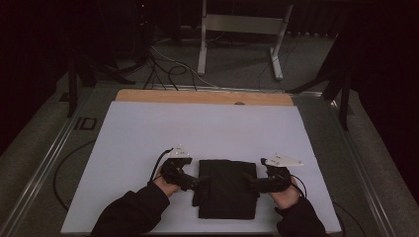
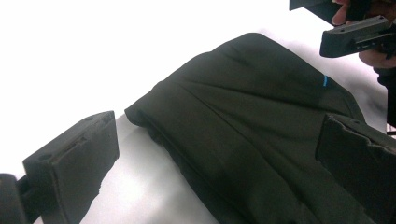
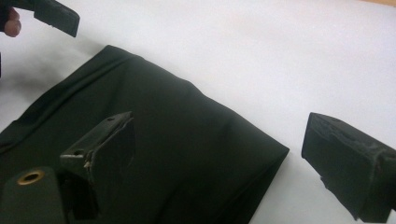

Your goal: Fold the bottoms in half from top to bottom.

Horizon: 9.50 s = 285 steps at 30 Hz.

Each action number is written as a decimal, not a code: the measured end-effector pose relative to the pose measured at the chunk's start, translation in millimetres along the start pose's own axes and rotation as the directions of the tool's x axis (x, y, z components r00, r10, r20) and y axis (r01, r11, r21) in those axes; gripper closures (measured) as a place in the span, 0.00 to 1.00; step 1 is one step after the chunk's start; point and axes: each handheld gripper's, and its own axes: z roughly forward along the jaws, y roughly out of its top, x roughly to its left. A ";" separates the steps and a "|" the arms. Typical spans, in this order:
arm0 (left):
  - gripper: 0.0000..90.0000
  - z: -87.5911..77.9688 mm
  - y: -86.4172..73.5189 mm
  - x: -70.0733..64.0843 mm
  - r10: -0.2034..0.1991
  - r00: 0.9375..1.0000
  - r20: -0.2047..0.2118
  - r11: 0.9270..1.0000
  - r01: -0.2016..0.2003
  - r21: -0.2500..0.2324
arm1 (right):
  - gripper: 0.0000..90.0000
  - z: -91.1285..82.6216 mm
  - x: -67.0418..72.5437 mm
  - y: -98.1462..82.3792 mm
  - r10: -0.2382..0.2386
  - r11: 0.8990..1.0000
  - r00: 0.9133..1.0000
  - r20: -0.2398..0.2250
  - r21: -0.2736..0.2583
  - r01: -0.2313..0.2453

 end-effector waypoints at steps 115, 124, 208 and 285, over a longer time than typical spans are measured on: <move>0.81 17.4 14.2 -33.1 -0.013 0.997 0.080 1.000 0.012 0.019 | 0.85 -1.2 15.8 8.6 0.050 0.997 0.998 -0.047 0.063 -0.047; 0.81 4.9 22.6 -32.5 -0.007 0.997 0.081 1.000 0.008 -0.015 | 0.85 -6.2 17.7 23.3 0.024 0.999 0.999 -0.046 0.026 -0.023; 0.80 -9.8 44.2 79.3 -0.085 0.994 0.066 0.996 0.087 -0.021 | 0.85 94.7 8.5 95.4 0.017 0.999 1.000 -0.018 0.044 -0.016; 0.67 40.7 64.5 143.4 -0.149 0.961 -0.232 0.984 0.167 0.060 | 0.74 180.6 -41.6 90.8 0.092 0.979 0.988 0.124 0.169 -0.112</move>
